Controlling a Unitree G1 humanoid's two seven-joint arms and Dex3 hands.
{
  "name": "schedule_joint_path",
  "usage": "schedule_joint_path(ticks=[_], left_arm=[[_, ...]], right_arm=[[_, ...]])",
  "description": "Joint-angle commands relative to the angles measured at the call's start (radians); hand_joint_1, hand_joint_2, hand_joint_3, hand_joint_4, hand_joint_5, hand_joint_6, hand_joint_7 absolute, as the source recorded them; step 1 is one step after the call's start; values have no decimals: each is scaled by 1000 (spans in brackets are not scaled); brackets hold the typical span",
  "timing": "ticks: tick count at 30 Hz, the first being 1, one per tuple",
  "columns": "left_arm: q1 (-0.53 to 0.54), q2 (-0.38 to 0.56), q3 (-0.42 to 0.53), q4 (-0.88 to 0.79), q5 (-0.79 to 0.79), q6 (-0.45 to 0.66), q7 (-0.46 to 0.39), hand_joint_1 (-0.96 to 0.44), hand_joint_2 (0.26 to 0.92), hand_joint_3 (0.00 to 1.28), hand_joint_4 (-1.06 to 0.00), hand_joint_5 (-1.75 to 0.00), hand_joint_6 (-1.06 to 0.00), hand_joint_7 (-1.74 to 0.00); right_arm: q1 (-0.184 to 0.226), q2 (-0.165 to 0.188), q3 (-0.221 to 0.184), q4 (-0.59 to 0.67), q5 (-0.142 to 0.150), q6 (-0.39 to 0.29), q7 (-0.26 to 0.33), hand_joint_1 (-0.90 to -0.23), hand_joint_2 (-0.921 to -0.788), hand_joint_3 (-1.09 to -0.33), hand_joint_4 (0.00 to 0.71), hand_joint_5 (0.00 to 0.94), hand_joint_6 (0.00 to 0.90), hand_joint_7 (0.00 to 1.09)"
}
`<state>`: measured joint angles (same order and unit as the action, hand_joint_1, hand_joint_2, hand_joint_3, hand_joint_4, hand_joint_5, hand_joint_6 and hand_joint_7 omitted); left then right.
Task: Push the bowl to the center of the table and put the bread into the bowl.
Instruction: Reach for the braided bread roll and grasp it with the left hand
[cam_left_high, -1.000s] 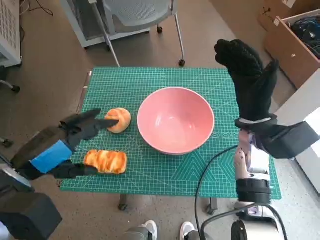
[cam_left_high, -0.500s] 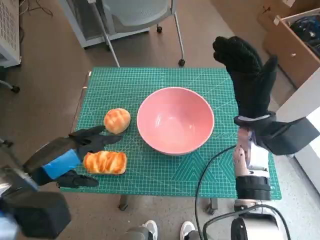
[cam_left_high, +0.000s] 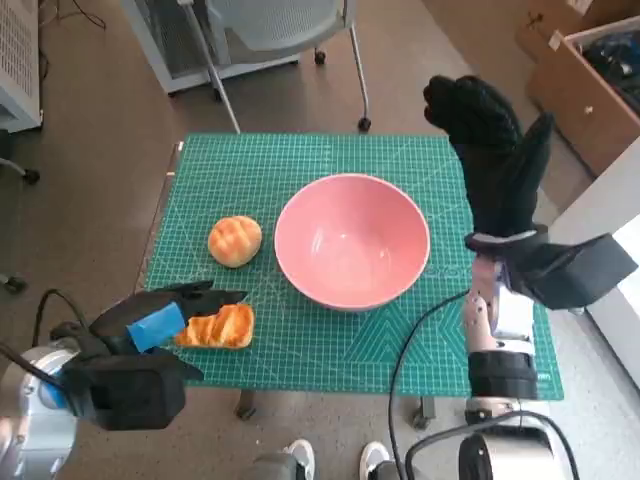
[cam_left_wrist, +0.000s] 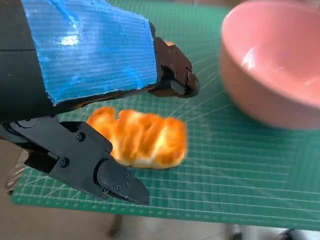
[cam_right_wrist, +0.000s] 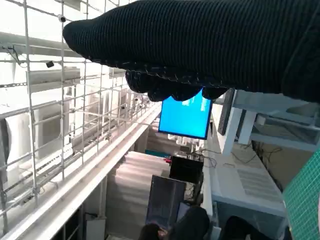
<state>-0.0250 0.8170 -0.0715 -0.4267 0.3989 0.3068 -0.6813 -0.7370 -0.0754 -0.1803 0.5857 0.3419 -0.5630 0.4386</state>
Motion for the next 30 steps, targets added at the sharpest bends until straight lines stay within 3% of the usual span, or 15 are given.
schedule_joint_path(ticks=[1, 15, 18, 22, 25, 28, 30], left_arm=[[-36, -22, -57, 48, 72, 25, 28, -191, 782, 11, -224, 0, -386, -32], [-69, -103, -142, 217, 184, -25, 168, -114, 797, 10, -287, -21, -432, -29], [-74, -110, -153, 248, 203, -42, 194, -41, 812, 15, -368, -46, -496, -52], [-70, -102, -157, 260, 227, -76, 220, 58, 843, 17, -613, -85, -696, -113], [-65, -89, -153, 250, 239, -103, 227, 20, 895, 52, -661, -824, -647, -809], [-56, -74, -135, 221, 234, -129, 221, 8, 904, 55, -708, -1077, -659, -973], [-49, -63, -116, 192, 221, -146, 212, 6, 907, 54, -718, -1138, -665, -1008]], right_arm=[[12, 5, -2, 2, 7, 16, 9, -548, -921, -578, 333, 3, 190, 408], [22, 6, -4, -3, 15, 16, 17, -541, -921, -577, 333, 2, 193, 401], [26, 7, -5, -10, 16, 18, 18, -534, -921, -579, 333, 2, 194, 399], [32, 8, -5, -20, 15, 20, 17, -531, -921, -582, 333, 1, 193, 397], [34, 8, -6, -26, 14, 21, 17, -534, -921, -583, 332, 1, 193, 397], [35, 8, -7, -26, 15, 21, 19, -539, -921, -583, 332, 1, 193, 396], [33, 7, -9, -22, 14, 20, 20, -541, -921, -582, 333, 1, 194, 396]])
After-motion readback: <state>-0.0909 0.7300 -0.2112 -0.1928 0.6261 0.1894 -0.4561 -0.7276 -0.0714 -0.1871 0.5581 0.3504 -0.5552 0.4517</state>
